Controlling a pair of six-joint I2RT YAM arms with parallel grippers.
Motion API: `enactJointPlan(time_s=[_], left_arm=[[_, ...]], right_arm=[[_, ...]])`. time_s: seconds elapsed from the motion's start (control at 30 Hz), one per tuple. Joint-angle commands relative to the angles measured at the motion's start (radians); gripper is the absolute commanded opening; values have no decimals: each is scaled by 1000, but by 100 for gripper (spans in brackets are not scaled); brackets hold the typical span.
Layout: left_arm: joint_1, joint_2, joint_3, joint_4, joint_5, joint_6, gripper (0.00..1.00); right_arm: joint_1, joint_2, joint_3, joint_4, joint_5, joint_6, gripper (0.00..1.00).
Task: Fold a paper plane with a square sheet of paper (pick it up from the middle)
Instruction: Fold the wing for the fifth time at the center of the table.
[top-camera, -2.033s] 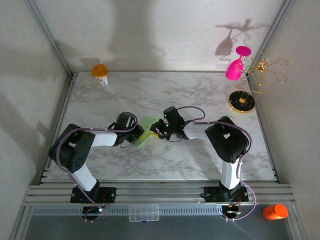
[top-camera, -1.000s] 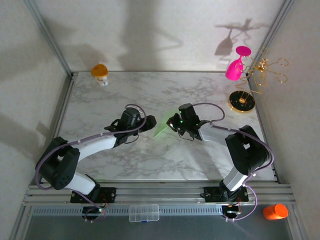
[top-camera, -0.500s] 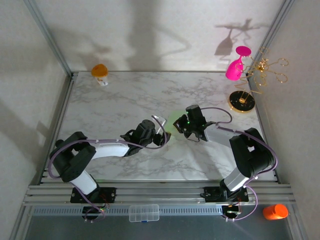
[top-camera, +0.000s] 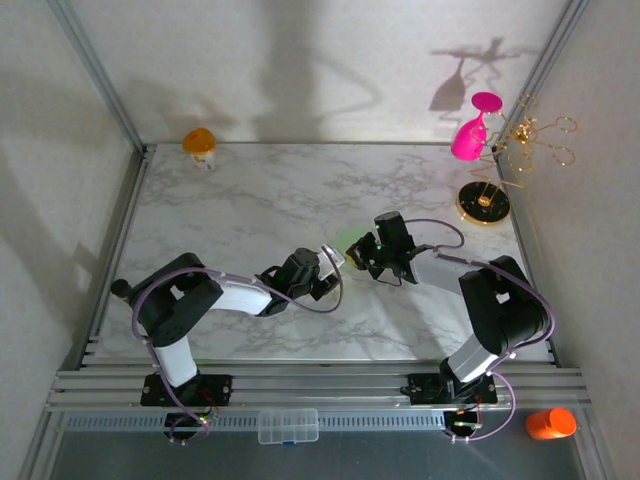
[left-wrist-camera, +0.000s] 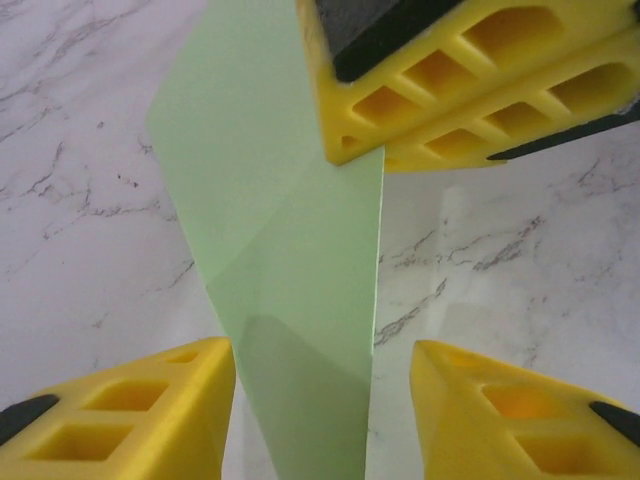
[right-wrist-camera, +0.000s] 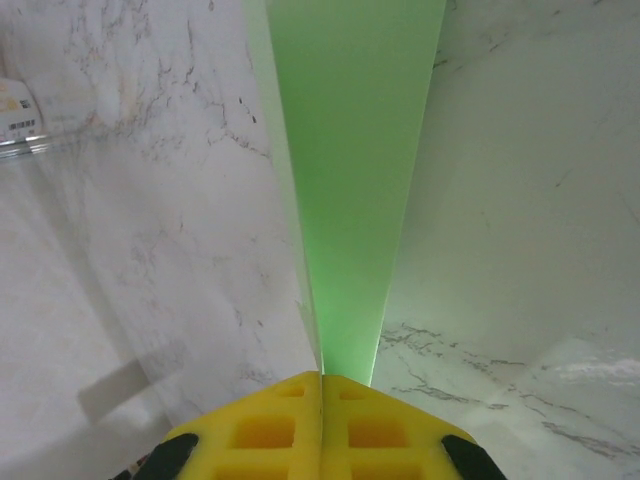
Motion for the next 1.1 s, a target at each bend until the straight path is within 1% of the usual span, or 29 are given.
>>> enactJointPlan(time_s=[0.0,0.17,0.47,0.67,0.77,0.9,1.07], left_arm=[[-6,21,24,48,-25,45,45],[-7,38,39,37,-13,54,37],[-7,46,46,27,13,45,29],[-7,57,48,19,16,43,20],[-6,60,47,14,18,43,16],[-7,58,39,11,29,39,12],[-3,55,26,7,59,19,11]], right_arm=[[-6,-1,-9,0,-26,15,4],[-7,9,-7,6,-42,21,5],[-7,27,-4,12,-65,31,6],[-7,29,-7,15,-74,32,8],[-10,22,-4,0,-63,25,16],[-22,17,-1,-33,-40,8,33],[-38,-4,14,-87,9,-29,53]])
